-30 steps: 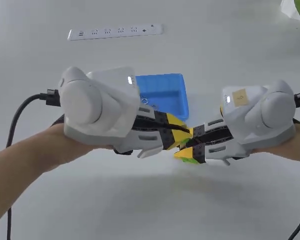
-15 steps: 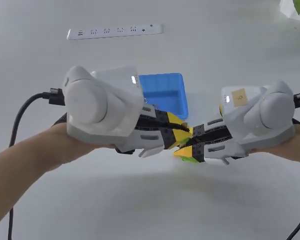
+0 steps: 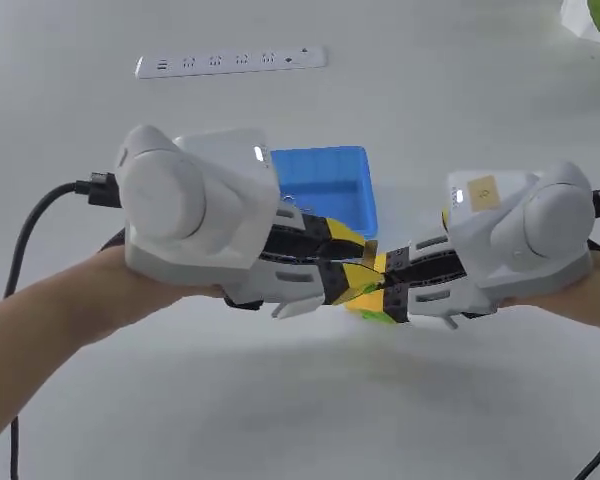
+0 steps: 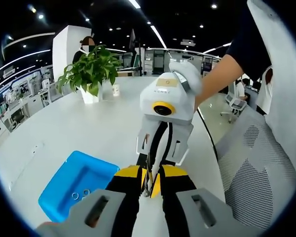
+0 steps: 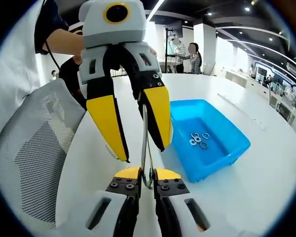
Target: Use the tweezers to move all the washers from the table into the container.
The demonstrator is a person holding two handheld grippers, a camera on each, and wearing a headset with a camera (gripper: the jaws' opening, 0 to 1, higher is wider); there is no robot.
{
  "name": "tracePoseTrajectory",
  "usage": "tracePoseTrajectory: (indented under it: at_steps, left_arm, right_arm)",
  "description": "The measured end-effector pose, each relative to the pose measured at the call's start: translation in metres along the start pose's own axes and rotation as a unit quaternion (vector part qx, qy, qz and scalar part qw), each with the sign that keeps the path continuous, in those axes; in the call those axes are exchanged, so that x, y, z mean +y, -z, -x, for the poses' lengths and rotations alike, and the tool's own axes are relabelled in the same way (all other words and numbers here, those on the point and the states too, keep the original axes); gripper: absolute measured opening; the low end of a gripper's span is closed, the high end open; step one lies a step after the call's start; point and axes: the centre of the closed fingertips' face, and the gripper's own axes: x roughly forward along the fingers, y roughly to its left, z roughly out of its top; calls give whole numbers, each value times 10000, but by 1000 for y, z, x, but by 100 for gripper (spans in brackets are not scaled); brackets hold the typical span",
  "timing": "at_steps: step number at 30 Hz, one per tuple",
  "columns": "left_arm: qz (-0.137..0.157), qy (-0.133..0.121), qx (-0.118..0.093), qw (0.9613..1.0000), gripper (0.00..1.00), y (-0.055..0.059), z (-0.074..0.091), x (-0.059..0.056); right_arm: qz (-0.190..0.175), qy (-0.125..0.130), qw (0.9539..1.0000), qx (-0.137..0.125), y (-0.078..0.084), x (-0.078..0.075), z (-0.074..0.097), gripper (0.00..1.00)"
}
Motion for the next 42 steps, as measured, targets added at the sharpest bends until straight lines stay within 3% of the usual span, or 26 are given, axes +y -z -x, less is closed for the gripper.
tracePoseTrajectory:
  at_steps: [6, 13, 15, 26, 36, 42]
  left_arm:
    - [29, -103, 10, 9999, 19, 3, 6, 2]
    - [484, -365, -258, 9978, 21, -1, 24, 7]
    - [842, -454, -477, 9943, 22, -5, 31, 8]
    - [1149, -1063, -804, 9844, 22, 1, 65, 18]
    - [1293, -1253, -826, 9802, 27, 13, 87, 12]
    - [1544, -1348, -901, 9746, 33, 22, 99, 11]
  right_arm:
    - [17, 13, 10000, -10, -3, 1, 1, 10]
    - [-117, 83, 9999, -74, -9, 0, 6, 10]
    - [-115, 109, 9998, -74, -12, 0, 9, 10]
    - [73, 214, 9997, -35, -32, 4, 23, 9]
    - [336, 224, 9992, 28, -59, 8, 28, 9]
    - [498, 264, 9984, 31, -76, 6, 29, 10]
